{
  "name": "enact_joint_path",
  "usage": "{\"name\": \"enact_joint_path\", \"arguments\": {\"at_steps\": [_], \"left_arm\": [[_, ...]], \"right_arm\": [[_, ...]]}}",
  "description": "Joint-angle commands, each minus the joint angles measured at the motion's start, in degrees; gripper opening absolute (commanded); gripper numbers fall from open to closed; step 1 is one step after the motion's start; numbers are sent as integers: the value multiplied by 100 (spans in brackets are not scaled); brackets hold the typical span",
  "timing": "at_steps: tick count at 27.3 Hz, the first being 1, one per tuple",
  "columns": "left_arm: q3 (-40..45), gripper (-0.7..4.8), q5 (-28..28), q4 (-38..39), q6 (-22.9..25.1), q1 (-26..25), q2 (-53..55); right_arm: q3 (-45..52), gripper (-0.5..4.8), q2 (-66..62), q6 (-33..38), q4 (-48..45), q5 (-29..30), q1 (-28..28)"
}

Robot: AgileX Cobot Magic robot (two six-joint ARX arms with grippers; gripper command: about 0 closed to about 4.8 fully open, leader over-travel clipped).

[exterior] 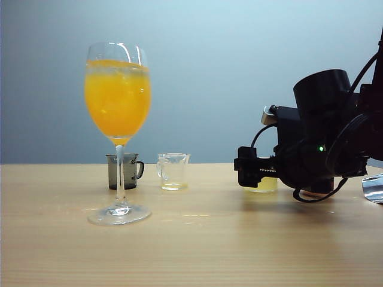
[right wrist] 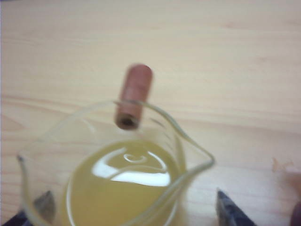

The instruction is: Pick up the third measuring cup from the left, pour the pineapple juice inside into the goblet, and finally put the measuring cup back in its original place.

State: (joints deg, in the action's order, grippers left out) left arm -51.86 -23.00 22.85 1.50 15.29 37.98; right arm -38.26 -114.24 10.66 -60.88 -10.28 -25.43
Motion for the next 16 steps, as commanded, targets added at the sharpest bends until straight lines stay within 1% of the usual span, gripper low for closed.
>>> {"name": "enact_joint_path", "arguments": {"at_steps": [1, 8, 16], "left_arm": [[-33, -5, -42, -116, 0, -2, -17], [-33, -5, -42, -114, 2, -2, -17], [-33, -5, -42, -114, 2, -2, -17]], "right_arm": [[-125, 479, -81, 9, -63, -24, -9], [-422, 479, -442, 11, -92, -11, -11], [-529, 479, -450, 7, -85, -11, -9]]}}
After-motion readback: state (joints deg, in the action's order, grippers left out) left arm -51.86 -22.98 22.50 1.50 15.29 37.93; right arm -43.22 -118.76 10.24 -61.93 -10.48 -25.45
